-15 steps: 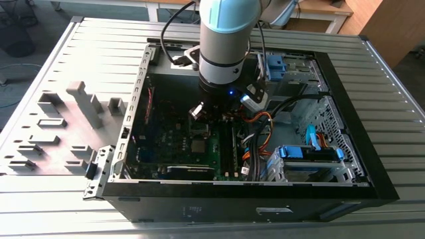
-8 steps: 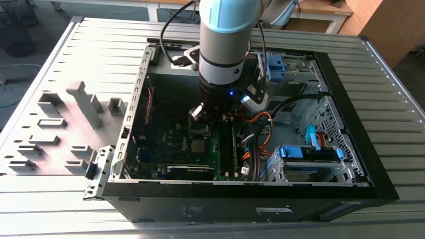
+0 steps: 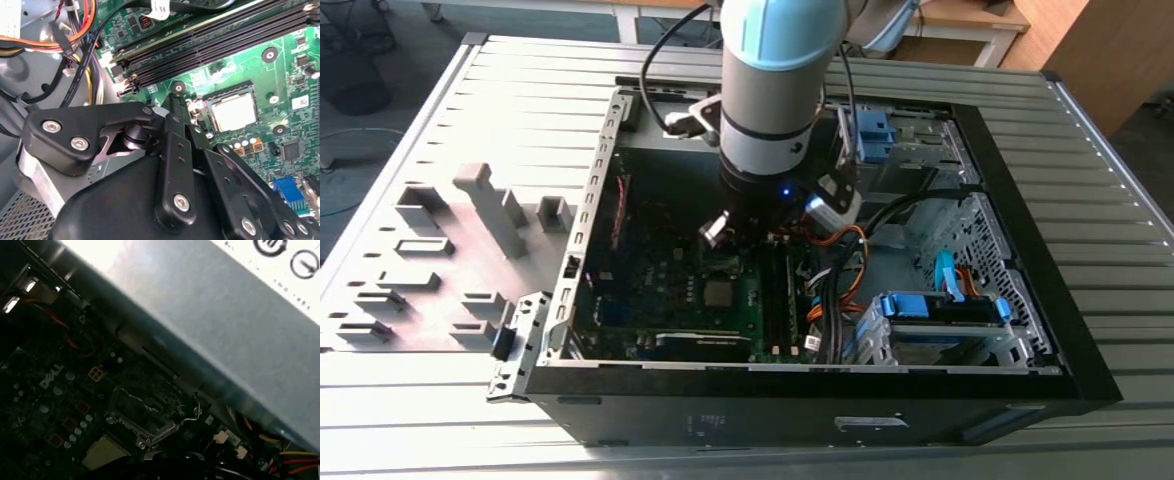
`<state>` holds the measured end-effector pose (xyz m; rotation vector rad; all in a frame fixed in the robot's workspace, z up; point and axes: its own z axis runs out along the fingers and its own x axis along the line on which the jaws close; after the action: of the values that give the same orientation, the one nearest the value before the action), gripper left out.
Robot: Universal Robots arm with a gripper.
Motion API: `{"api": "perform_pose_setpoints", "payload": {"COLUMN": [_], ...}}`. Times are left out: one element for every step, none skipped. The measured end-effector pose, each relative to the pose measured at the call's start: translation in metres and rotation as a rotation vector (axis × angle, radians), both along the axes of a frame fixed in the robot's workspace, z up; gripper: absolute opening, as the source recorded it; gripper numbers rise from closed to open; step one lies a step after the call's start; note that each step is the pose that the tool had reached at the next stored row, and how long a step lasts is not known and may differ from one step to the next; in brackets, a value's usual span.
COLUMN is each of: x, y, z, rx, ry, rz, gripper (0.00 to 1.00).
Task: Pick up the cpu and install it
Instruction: 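Close the cpu cover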
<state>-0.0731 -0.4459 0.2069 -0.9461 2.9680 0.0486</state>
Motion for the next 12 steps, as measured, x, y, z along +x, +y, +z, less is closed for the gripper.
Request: {"api": "perform_pose_setpoints", "payload": {"x": [0.0000, 0.0000, 0.0000, 0.0000, 0.0000, 0.0000, 0.0000, 0.0000, 0.0000, 0.0000, 0.0001, 0.0003], "y": [-0.0010, -0.0021, -0.0032, -0.0043, -0.0054, -0.0066, -0.0078, -0.0090, -0.0102, -0.0115, -0.0127, -0.0140], "z": [0.0002, 0.0004, 0.0007, 0.0009, 0.0010, 0.0010, 0.0011, 0.0011, 0.0011, 0.0011, 0.0011, 0.0011], "rx": [0.0000, 0.0000, 0.0000, 0.0000, 0.0000, 0.0001, 0.0003, 0.0002, 0.0003, 0.0003, 0.0003, 0.0003], "ry": [0.0000, 0.0000, 0.0000, 0.0000, 0.0000, 0.0000, 0.0000, 0.0000, 0.0000, 0.0000, -0.0001, 0.0000], "rz": [0.000, 0.000, 0.000, 0.000, 0.000, 0.000, 0.000, 0.000, 0.000, 0.000, 0.000, 0.000], "gripper": [0.11, 0.11, 0.11, 0.11, 0.11, 0.11, 0.11, 0.11, 0.11, 0.11, 0.11, 0.11]}}
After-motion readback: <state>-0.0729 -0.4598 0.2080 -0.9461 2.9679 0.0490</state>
